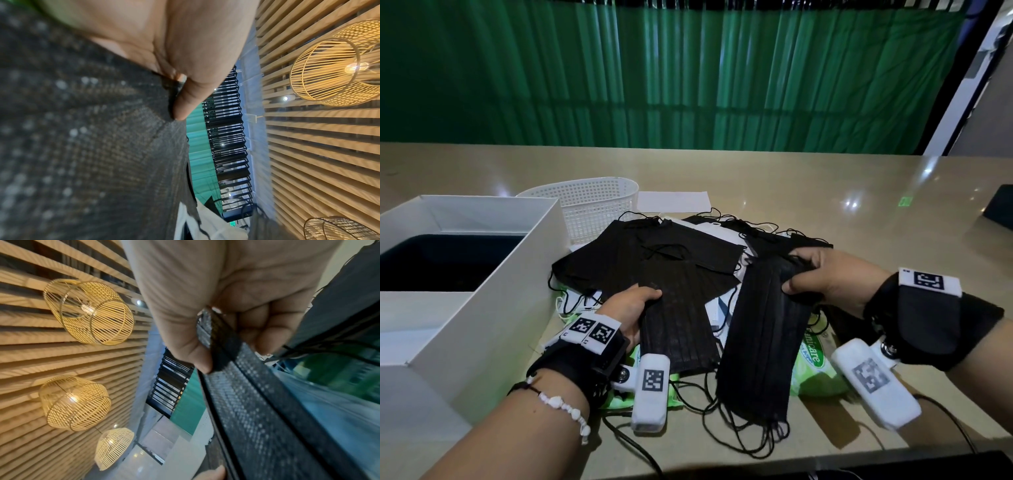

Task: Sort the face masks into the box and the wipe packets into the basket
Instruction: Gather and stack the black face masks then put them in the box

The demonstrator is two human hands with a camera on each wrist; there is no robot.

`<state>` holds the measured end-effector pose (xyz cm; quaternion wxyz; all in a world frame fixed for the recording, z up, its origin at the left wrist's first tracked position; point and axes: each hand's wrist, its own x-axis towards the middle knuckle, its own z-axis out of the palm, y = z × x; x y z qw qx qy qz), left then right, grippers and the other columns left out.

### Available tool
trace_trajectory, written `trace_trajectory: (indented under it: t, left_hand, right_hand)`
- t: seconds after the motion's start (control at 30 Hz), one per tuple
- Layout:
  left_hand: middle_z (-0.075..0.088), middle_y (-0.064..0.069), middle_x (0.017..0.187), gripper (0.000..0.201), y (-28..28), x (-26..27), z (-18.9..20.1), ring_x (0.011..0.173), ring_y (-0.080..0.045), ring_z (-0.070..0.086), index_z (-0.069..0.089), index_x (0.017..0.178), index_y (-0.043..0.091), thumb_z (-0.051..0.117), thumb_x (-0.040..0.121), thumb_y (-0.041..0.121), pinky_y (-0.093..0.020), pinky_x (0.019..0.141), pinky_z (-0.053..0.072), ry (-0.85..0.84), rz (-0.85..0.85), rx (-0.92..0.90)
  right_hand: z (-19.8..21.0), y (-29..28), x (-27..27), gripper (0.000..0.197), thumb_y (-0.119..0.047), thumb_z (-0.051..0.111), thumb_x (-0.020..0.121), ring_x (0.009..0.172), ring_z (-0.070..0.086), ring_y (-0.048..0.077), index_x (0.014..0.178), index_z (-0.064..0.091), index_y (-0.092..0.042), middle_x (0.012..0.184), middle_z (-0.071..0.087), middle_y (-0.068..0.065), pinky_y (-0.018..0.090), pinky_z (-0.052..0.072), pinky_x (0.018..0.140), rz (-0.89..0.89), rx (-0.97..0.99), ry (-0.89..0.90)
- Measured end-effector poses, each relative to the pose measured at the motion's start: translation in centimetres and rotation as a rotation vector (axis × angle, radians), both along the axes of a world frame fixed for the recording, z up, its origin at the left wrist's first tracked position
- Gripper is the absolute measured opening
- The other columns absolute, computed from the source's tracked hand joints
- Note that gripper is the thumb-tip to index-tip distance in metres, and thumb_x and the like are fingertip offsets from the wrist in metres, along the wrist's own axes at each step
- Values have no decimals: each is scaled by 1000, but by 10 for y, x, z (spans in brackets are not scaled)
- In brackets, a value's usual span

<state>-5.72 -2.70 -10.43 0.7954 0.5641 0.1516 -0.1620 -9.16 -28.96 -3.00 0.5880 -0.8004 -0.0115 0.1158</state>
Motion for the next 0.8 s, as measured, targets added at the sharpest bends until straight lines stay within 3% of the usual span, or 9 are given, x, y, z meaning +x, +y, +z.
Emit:
trace_trajectory:
  t: [0.1,0.17,0.27,0.43,0.53,0.63,0.77,0.8]
  left_hand:
    - [63,-17,96,38,1,0,-1,79,-27,64,47,131,5,48,93,3,-39,59,58,1,8,-3]
    - [63,-16,92,31,1,-1,0,78,-27,63,50,124,4,47,93,3,-37,61,57,-7,2,4]
    - [62,-15,89,23,1,-2,1,76,-26,62,53,115,6,46,93,2,-34,58,57,-12,6,0]
    - [62,-16,87,14,1,-5,5,76,-26,61,56,102,7,44,94,2,-35,56,57,-9,-6,-19]
    - [64,-13,89,17,1,-10,11,78,-24,63,57,106,10,42,97,8,-34,59,58,-39,-65,-41]
    - [65,-12,94,23,-1,-14,22,80,-23,63,57,115,13,41,99,16,-34,64,58,-81,-118,-45]
    - [63,-18,117,37,-5,-16,35,89,-27,63,51,130,9,44,98,26,-43,73,55,-80,-116,-131]
    - [64,-17,115,38,-5,-16,38,88,-26,64,53,129,8,43,98,29,-42,74,55,-70,-118,-148]
  right_hand:
    - [12,-1,6,24,5,67,63,53,61,14,80,59,-10,64,64,4,20,51,51,-35,147,-106]
    - [19,-1,10,24,7,66,67,55,63,13,84,59,-9,65,66,3,21,53,54,-69,202,-165]
    - [30,3,14,23,13,50,81,59,65,10,89,59,-6,66,68,0,17,52,53,-69,289,-194]
    - [47,18,16,25,8,50,81,67,67,12,95,60,-11,75,69,0,23,54,63,31,378,-189]
    - [55,30,20,33,2,56,72,70,68,15,102,58,-11,81,70,3,27,56,67,79,441,-176]
    - [57,42,27,26,6,52,80,65,67,15,96,52,-14,78,69,4,26,57,60,81,492,-170]
    - [51,56,37,25,10,47,86,63,66,16,94,48,-14,78,66,6,27,56,59,52,548,-154]
    - [47,59,40,26,11,45,87,62,66,16,94,47,-14,78,66,7,28,56,58,33,554,-140]
